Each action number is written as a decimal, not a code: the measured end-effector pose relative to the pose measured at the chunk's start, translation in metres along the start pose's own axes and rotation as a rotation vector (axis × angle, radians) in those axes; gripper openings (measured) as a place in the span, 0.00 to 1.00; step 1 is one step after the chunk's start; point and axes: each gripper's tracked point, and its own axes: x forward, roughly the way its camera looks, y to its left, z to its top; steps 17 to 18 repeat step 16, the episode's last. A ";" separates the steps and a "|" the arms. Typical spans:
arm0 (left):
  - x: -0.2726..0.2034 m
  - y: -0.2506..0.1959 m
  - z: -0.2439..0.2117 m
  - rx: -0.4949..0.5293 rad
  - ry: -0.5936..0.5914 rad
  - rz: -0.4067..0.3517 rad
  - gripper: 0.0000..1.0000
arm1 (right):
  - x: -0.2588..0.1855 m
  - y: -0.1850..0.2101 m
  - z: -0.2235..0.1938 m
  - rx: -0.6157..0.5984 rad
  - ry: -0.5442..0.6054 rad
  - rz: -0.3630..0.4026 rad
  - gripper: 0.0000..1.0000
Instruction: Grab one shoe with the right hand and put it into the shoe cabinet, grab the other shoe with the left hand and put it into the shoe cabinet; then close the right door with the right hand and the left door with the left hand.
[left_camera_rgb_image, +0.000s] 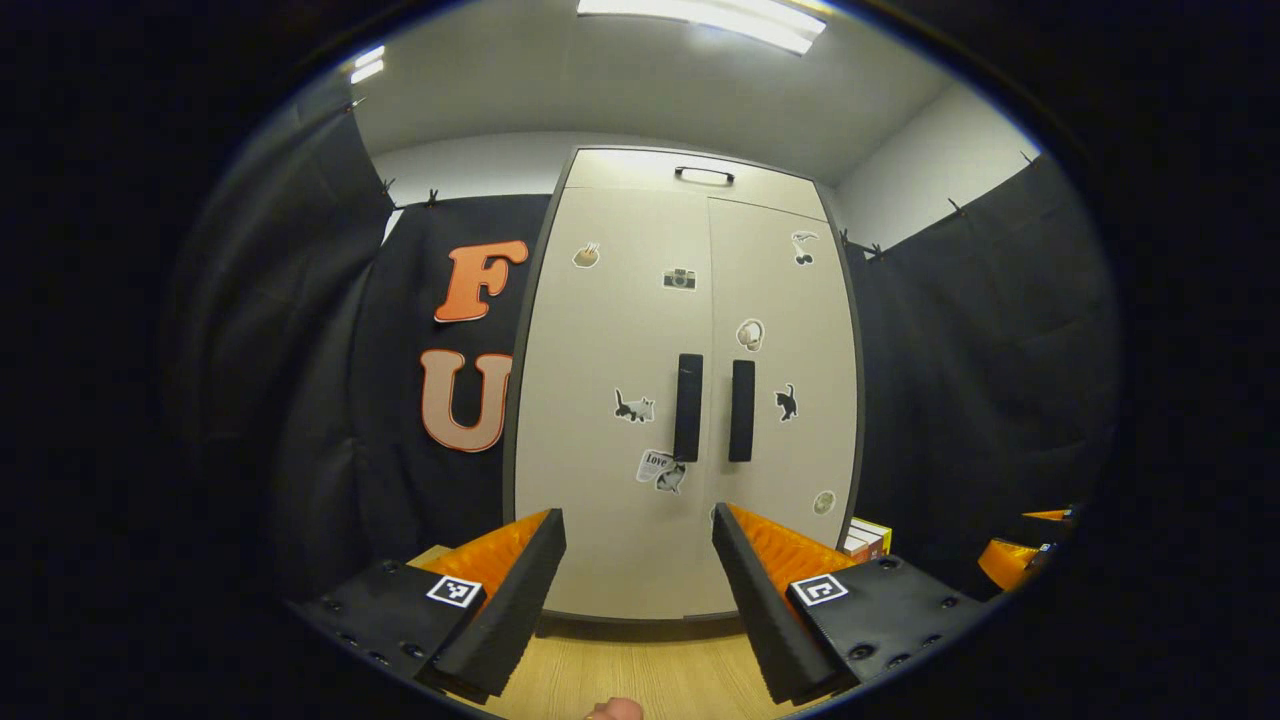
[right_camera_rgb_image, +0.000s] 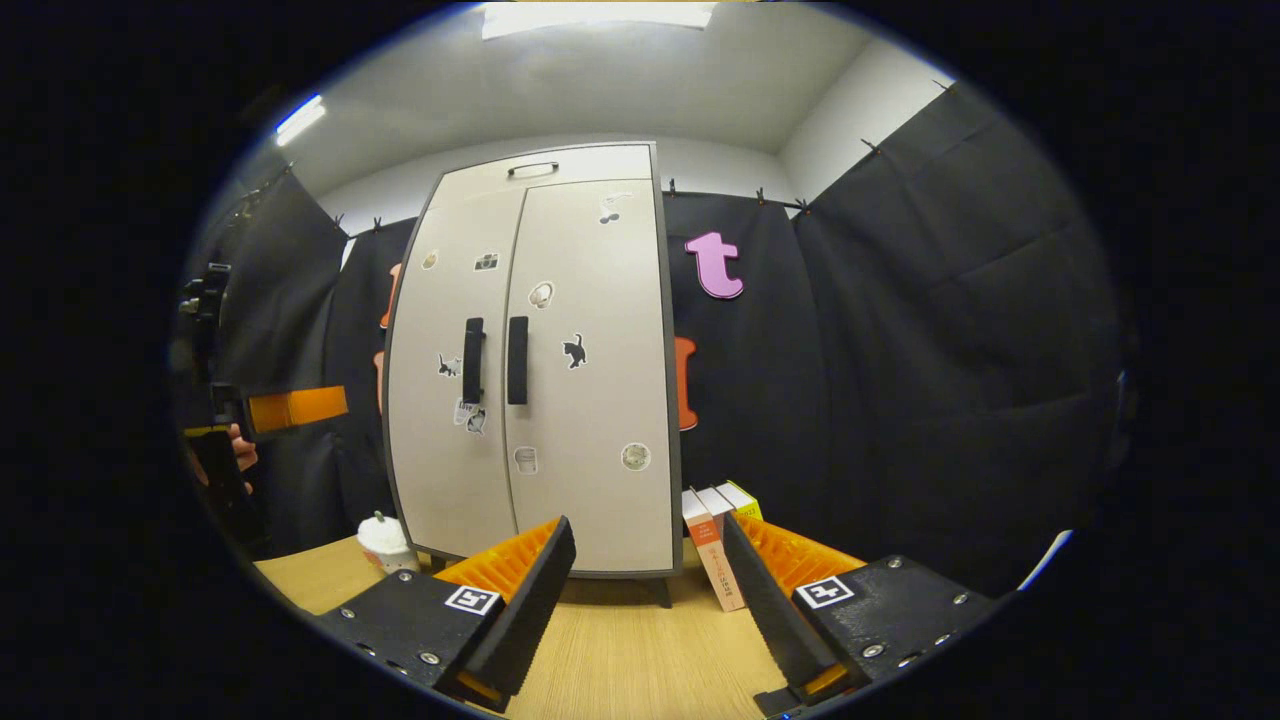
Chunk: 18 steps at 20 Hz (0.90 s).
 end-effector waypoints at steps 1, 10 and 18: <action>-0.008 0.000 -0.006 -0.005 0.006 0.000 0.96 | 0.000 0.002 -0.001 0.000 -0.001 0.006 0.92; -0.049 0.011 -0.038 -0.013 0.032 0.061 0.96 | -0.004 0.015 -0.011 -0.003 0.027 0.036 0.92; -0.053 0.018 -0.043 -0.011 0.039 0.076 0.96 | -0.002 0.027 -0.018 0.005 0.046 0.057 0.92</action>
